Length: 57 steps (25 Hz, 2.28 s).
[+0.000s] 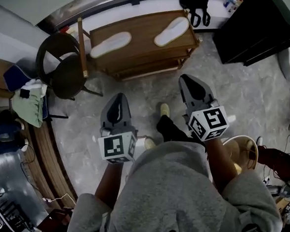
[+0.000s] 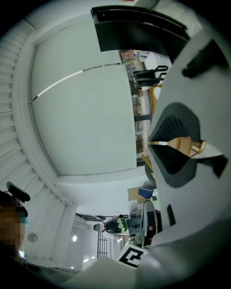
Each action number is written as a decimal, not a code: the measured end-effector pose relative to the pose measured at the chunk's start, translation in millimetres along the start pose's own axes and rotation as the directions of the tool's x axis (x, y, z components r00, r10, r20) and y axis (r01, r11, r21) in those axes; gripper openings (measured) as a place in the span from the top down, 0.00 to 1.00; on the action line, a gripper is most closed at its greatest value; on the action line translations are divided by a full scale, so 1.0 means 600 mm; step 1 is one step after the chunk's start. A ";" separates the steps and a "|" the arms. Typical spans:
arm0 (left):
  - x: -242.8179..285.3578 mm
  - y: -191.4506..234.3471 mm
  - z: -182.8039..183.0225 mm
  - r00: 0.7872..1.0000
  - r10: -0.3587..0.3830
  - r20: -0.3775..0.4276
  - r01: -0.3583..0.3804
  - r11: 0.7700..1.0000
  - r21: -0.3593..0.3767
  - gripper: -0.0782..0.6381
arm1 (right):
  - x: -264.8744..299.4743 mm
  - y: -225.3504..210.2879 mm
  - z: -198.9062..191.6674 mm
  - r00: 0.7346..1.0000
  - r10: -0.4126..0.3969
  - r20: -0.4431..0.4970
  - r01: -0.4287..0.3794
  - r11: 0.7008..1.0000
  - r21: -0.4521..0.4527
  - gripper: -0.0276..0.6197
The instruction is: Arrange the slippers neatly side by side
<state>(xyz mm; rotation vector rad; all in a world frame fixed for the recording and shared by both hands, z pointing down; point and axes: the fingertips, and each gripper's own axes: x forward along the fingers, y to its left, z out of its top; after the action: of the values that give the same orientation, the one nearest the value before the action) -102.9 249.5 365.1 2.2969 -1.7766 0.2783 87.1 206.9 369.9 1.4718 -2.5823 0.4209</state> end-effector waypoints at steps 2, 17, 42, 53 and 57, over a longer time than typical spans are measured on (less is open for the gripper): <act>0.033 -0.001 0.007 1.000 -0.002 -0.006 0.002 1.000 0.004 0.86 | 0.023 -0.027 0.006 1.000 0.000 -0.005 0.000 1.000 0.011 0.90; 0.156 0.025 0.055 0.996 0.082 -0.022 -0.082 0.997 0.014 0.86 | 0.145 -0.107 0.044 0.997 0.073 -0.009 -0.073 0.997 0.038 0.90; 0.212 0.003 0.094 0.992 0.125 0.005 -0.126 0.992 0.034 0.86 | 0.186 -0.165 0.078 0.992 0.125 0.024 -0.126 0.990 0.059 0.90; 0.222 0.014 0.091 0.993 0.119 -0.004 -0.118 0.992 0.032 0.86 | 0.201 -0.174 0.082 0.994 0.108 0.021 -0.109 0.993 0.053 0.90; 0.238 0.022 0.082 0.994 0.109 -0.020 -0.109 0.994 0.021 0.86 | 0.215 -0.182 0.070 0.996 0.089 -0.002 -0.089 0.995 0.050 0.90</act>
<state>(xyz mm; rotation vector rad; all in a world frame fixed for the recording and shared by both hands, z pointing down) -79.3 99.8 359.3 2.2052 -1.9003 0.3387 115.5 35.5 381.8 1.3737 -2.6603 0.5022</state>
